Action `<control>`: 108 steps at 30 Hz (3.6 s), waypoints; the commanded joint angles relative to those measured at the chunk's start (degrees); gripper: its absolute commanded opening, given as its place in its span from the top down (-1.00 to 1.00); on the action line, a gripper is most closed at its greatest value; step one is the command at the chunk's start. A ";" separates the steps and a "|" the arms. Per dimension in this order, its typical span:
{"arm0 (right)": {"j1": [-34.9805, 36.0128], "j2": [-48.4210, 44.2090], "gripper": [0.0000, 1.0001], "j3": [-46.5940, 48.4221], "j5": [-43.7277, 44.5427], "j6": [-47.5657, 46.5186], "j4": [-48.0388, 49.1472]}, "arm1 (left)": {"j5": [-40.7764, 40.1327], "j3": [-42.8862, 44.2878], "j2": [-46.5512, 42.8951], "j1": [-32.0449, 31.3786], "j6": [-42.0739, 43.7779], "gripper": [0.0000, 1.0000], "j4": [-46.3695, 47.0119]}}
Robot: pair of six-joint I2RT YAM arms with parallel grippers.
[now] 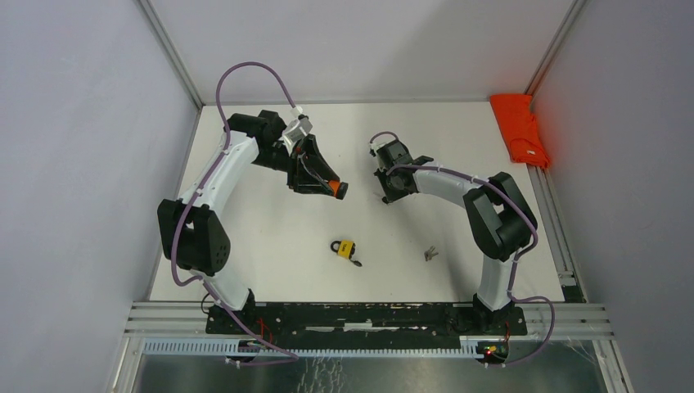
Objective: Unlock with the key
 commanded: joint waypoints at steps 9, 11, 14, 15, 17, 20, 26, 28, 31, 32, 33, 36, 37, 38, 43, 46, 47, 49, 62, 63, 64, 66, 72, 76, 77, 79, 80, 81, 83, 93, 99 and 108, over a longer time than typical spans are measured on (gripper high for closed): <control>0.11 -2.09 0.98 -1.09 7.00 0.95 -1.84 | 7.59 2.67 -0.18 -0.19 2.91 0.96 -0.59; 0.11 -2.63 0.93 -1.02 7.47 0.65 -2.04 | 7.52 2.60 -0.25 -0.20 2.91 0.96 -0.58; 0.14 -2.06 0.47 0.05 6.46 -0.04 -2.86 | 7.54 2.58 -0.36 -0.22 2.97 0.96 -0.58; 0.14 -1.89 0.40 0.08 6.10 -0.06 -2.71 | 7.57 2.64 -0.27 -0.20 2.99 0.96 -0.61; 0.14 -1.50 0.31 0.30 5.81 0.10 -2.43 | 7.54 2.69 -0.17 -0.20 2.87 0.96 -0.59; 0.12 -0.75 0.26 0.85 5.68 0.43 -2.45 | 7.58 2.80 -0.18 -0.16 2.80 0.96 -0.61; 0.05 1.32 0.23 2.18 6.63 1.03 -3.95 | 7.56 3.19 0.15 -0.15 2.90 0.96 -0.58; -0.10 2.30 0.22 2.61 6.39 1.06 -3.91 | 7.57 3.27 0.42 -0.24 2.84 0.96 -0.58; -0.54 3.79 0.21 3.13 5.25 1.24 -3.46 | 7.53 3.37 0.62 -0.18 2.69 0.96 -0.59; -0.65 4.22 0.21 3.33 5.14 1.25 -3.47 | 7.52 3.38 0.57 -0.18 2.63 0.96 -0.58; -0.79 4.52 0.20 3.54 4.97 1.29 -3.49 | 7.54 3.38 0.53 -0.21 2.62 0.96 -0.58; -1.32 4.76 0.20 4.27 3.60 0.81 -3.30 | 7.53 3.29 0.42 -0.20 2.71 0.96 -0.58; -1.47 4.47 0.20 4.43 3.36 0.74 -3.41 | 7.59 3.40 0.50 -0.22 2.71 0.96 -0.58; -1.74 4.14 0.17 4.44 3.13 0.92 -3.37 | 7.56 3.36 0.52 -0.16 2.72 0.96 -0.58; -2.95 1.13 -0.35 3.34 -1.07 2.87 -1.11 | 7.52 3.37 0.35 -0.20 2.68 0.96 -0.58; -3.03 0.76 -0.30 4.01 -1.87 4.45 -0.57 | 7.54 3.28 0.19 -0.19 2.78 0.96 -0.58; -3.04 0.75 -0.28 4.25 -1.82 4.94 -0.53 | 7.58 3.24 0.18 -0.20 2.77 0.96 -0.58; -3.04 0.44 -0.15 4.56 -0.80 5.45 -0.10 | 7.61 3.19 0.01 -0.22 2.73 0.96 -0.60; -1.62 1.43 0.00 11.49 2.11 3.52 -1.87 | 7.66 2.99 -0.20 -0.30 2.97 0.96 -0.58; -1.63 2.56 0.00 13.00 2.40 3.40 -2.71 | 7.61 3.08 -0.10 -0.28 2.97 0.96 -0.58; -1.60 4.28 0.00 15.09 2.92 2.92 -4.06 | 7.61 3.10 -0.02 -0.27 2.97 0.96 -0.63; -1.54 7.40 0.01 18.85 4.86 2.13 -6.30 | 7.65 3.24 0.10 -0.29 2.78 0.96 -0.61; -1.55 12.09 0.01 22.51 9.62 0.49 -7.98 | 7.61 3.37 -0.18 -0.28 2.56 0.96 -0.61; -1.53 12.73 0.03 21.23 10.91 -0.02 -8.09 | 7.61 3.61 0.10 -0.26 2.36 0.96 -0.58; -1.47 12.47 0.04 20.21 10.87 -0.20 -7.55 | 7.61 3.63 0.13 -0.28 2.37 0.96 -0.58; -1.23 11.38 0.04 18.19 10.50 -0.78 -6.63 | 7.63 3.68 0.17 -0.24 2.40 0.96 -0.58; -1.02 10.80 0.04 17.30 10.46 -0.92 -6.21 | 7.61 3.71 0.19 -0.23 2.34 0.96 -0.58; -0.73 10.39 0.05 16.28 10.45 -1.19 -5.97 | 7.65 3.72 0.19 -0.30 2.28 0.96 -0.58; -0.03 9.72 0.04 14.79 10.51 -1.87 -5.53 | 7.61 3.80 0.20 -0.30 2.27 0.96 -0.59; 6.47 5.15 0.06 9.53 12.86 -5.84 -5.89 | 7.61 3.65 -0.52 -0.28 1.75 0.96 -0.62; 7.85 -0.47 0.04 2.03 13.85 -6.00 -6.50 | 7.62 3.22 -1.68 -0.37 1.48 0.96 -0.58; 7.77 -9.01 0.03 -8.34 16.48 -4.96 -3.76 | 7.61 3.17 -2.05 -0.90 1.49 0.96 -0.58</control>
